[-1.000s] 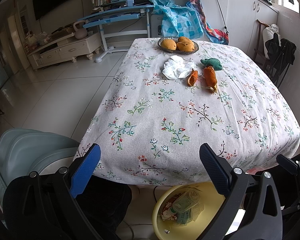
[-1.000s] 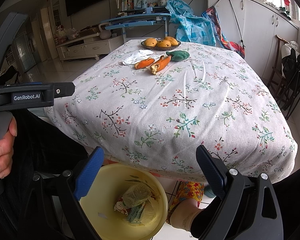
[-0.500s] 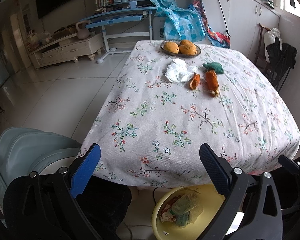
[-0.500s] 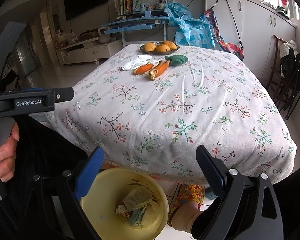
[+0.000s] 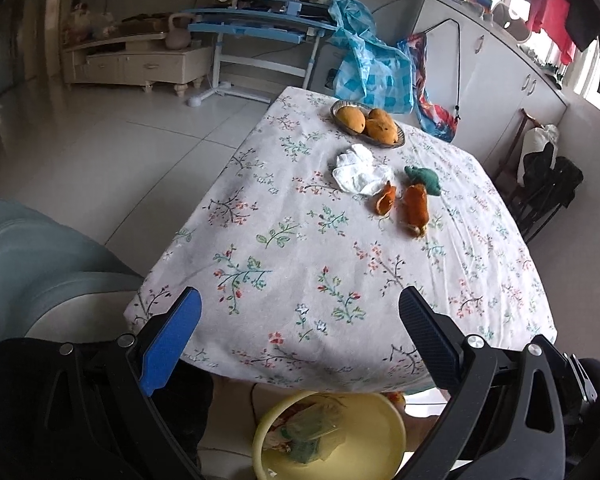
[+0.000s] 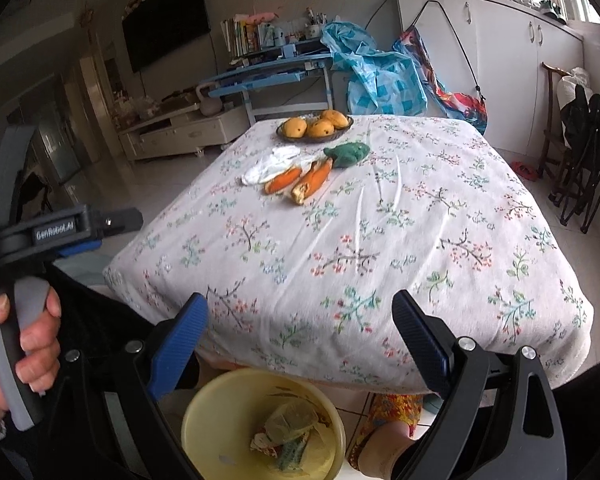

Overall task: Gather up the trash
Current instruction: 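Move both tools over the table toward the white cloth and orange peels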

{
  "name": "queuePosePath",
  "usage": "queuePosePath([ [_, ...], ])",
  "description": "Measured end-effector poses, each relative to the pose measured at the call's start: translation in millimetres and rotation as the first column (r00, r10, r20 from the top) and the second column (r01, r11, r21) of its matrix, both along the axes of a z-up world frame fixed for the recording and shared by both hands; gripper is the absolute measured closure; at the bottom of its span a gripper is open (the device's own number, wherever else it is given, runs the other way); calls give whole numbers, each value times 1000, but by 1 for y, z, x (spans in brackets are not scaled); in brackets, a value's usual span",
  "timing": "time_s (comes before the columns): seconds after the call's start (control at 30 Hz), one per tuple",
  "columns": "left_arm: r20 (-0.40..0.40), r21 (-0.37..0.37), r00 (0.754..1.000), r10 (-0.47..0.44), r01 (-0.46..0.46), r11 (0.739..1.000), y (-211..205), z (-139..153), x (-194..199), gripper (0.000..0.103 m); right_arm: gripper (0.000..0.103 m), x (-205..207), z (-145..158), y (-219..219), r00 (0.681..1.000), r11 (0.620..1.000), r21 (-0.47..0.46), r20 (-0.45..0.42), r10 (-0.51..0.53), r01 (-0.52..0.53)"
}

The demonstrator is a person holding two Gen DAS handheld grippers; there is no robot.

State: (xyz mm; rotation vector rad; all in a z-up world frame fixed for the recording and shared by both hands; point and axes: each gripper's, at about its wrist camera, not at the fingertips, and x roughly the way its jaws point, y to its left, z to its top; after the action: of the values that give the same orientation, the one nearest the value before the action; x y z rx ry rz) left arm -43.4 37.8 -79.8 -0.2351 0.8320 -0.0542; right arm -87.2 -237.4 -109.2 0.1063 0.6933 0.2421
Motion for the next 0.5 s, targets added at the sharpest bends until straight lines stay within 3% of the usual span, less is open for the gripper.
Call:
queuePosePath([
  [0.17, 27, 30, 1000, -14, 14, 999, -12, 7, 8, 7, 14, 11, 5, 0, 1000, 1000, 6, 12, 22, -22],
  [0.5, 61, 170, 997, -42, 31, 985, -35, 17, 14, 7, 14, 28, 11, -8, 1000, 999, 43, 24, 18, -19],
])
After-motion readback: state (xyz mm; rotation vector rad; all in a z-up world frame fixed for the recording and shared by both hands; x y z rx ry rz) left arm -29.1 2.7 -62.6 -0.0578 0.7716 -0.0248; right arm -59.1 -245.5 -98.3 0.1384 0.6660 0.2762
